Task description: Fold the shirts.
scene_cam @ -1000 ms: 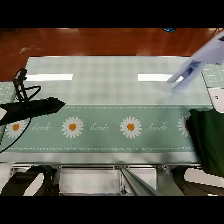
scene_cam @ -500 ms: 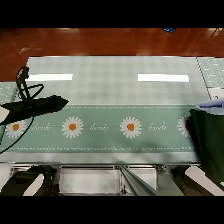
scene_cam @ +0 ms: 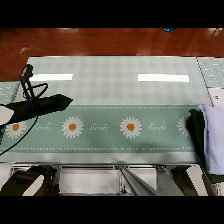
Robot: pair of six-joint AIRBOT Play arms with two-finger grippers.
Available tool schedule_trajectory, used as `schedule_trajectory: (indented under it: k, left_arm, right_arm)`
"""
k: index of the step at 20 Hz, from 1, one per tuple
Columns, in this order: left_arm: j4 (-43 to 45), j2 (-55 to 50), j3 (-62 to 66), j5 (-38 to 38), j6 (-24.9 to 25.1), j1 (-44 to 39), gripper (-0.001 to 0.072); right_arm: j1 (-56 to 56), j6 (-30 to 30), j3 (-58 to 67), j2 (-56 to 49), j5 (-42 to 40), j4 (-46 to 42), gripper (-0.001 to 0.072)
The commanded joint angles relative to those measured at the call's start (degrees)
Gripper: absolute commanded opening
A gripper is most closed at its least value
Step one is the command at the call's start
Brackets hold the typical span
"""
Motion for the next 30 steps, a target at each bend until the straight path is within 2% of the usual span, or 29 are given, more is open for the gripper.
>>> schedule_trajectory:
  k: [1,2,3,4,6,7,9,12,13,15,17,18,21,30]
  left_arm:
    - [0.0,-1.8,0.4,3.4,4.8,-0.9,0.0027]
    - [0.0,-2.1,1.8,4.5,7.1,-0.6,0.0027]
    - [0.0,-2.3,4.4,5.7,8.7,0.0,0.0027]
    - [0.0,-2.8,7.8,6.4,9.3,0.8,0.0027]
    - [0.0,-5.8,18.1,5.1,9.3,2.6,0.0026]
    - [0.0,-8.2,23.7,3.1,9.2,3.0,0.0026]
    - [0.7,-14.6,34.4,-2.1,6.8,2.3,0.0025]
    - [9.6,-25.0,47.4,-12.5,0.1,-1.6,0.0025]
    - [11.9,-26.9,49.5,-15.4,0.2,-3.3,0.0025]
    - [19.9,-27.7,46.9,-13.7,-2.1,-6.5,0.0025]
    - [30.4,-27.9,40.0,-11.2,-10.5,-6.5,0.0027]
    - [31.8,-28.1,36.2,-10.7,-12.4,-5.6,0.0027]
    - [31.8,-28.4,29.3,-8.1,-12.5,-4.6,0.0027]
    - [31.8,-28.9,28.7,-7.2,-12.5,-4.6,0.0027]
  right_arm:
    - [-0.8,0.5,-2.8,0.3,-6.3,6.7,0.0394]
    - [-0.8,-0.1,-1.5,-0.4,-10.0,12.8,0.0278]
    - [-0.8,-1.3,0.2,-1.5,-13.4,20.5,0.0111]
    - [-0.6,-5.1,2.2,-2.9,-17.4,31.2,0.0019]
    - [4.9,-10.7,7.0,-5.3,-27.4,50.3,0.0018]
    - [11.1,-11.9,10.4,-6.4,-32.4,53.5,0.0018]
    - [27.6,-13.4,18.2,-9.9,-38.2,49.2,0.0018]
    - [52.8,-11.1,24.8,-17.7,-38.4,34.4,0.0018]
    - [59.6,-10.3,24.9,-20.5,-37.7,28.7,0.0018]
    - [69.4,-6.8,24.9,-26.4,-33.9,13.9,0.0018]
    - [74.2,-2.3,24.9,-32.5,-29.9,2.2,0.0018]
    - [74.8,-1.6,24.9,-35.0,-29.4,1.4,0.0018]
    - [74.8,0.1,24.9,-40.3,-30.1,8.3,0.0018]
    - [74.8,0.1,24.9,-41.6,-31.7,10.2,0.0019]
